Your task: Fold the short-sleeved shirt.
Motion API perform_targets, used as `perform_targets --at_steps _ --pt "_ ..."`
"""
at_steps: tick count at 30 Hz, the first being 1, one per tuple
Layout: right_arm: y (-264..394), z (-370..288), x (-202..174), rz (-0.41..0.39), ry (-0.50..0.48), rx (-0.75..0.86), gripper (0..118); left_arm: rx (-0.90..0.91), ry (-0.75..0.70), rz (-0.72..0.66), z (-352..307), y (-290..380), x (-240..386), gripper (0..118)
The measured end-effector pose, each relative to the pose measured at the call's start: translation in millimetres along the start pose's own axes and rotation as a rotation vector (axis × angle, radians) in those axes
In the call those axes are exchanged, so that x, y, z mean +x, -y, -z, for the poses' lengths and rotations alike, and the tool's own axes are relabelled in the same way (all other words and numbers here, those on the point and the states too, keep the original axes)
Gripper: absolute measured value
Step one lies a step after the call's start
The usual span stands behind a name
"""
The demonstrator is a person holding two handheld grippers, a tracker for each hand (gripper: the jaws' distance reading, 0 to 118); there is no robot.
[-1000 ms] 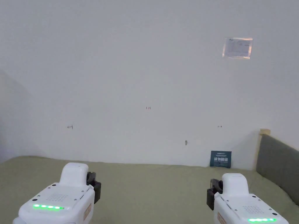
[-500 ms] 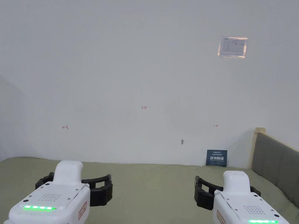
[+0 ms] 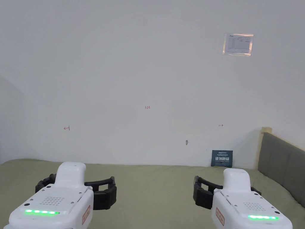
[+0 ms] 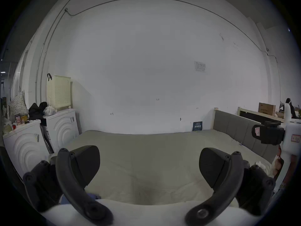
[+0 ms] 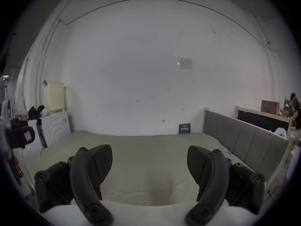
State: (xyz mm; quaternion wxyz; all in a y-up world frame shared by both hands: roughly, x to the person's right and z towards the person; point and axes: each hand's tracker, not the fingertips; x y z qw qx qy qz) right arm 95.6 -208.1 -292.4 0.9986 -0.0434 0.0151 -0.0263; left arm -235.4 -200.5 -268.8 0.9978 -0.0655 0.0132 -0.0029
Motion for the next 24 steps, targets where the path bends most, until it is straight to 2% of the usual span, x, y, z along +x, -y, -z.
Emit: perform_targets --at_steps 5,10,17,24 --pt "-6.2 -6.9 -14.5 -0.055 0.111 0.038 97 0.009 0.009 -0.008 -1.2 -0.1 1.5 118" --pt "-9.7 -8.8 -17.4 -0.037 0.105 0.02 97 0.013 0.01 -0.013 -2.2 -0.9 1.7 118" --pt "-10.9 -6.8 -7.1 0.057 0.071 -0.002 97 0.006 0.004 -0.017 -1.7 0.2 -1.0 118" --pt "-6.4 -6.8 -8.1 0.026 0.062 0.0 97 0.001 -0.001 -0.032 -1.3 1.6 -2.0 118"
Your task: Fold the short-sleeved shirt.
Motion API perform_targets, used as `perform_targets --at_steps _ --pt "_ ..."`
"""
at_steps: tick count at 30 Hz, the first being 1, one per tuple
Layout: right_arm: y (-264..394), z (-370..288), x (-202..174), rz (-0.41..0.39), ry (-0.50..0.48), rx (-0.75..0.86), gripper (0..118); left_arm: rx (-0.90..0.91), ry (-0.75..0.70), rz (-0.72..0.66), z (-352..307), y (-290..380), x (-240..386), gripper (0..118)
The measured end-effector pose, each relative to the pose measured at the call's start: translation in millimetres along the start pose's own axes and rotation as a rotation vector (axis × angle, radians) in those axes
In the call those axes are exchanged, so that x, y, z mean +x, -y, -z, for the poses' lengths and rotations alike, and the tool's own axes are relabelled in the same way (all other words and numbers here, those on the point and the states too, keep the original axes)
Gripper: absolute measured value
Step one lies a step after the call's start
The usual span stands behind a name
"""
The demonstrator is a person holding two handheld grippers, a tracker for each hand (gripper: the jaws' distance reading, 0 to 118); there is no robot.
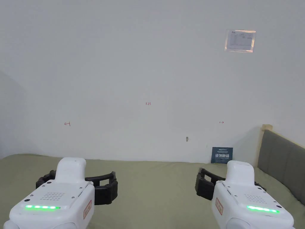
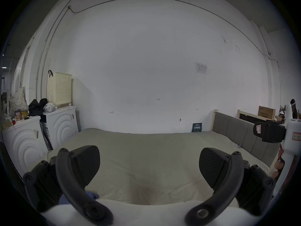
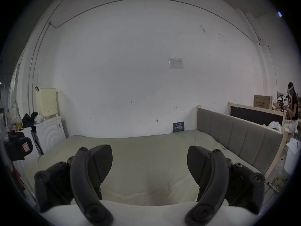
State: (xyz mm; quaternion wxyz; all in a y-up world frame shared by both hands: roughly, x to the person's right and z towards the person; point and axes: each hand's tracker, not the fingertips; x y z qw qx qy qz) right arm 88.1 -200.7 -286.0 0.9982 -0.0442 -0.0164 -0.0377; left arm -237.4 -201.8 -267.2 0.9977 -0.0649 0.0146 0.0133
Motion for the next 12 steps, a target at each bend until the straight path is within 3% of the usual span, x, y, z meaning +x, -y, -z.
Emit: perform_targets --at_steps 4,8,12 --pt "-0.6 3.1 -0.5 0.009 0.03 -0.004 97 0.001 0.001 0.002 0.4 0.2 1.1 118" --pt "-4.2 5.4 9.3 0.104 0.002 -0.072 97 0.004 0.0 0.005 0.3 -0.5 1.3 118" --pt "-2.8 10.2 12.7 0.064 -0.016 -0.079 97 0.01 -0.001 0.003 -0.2 -1.8 1.8 118"
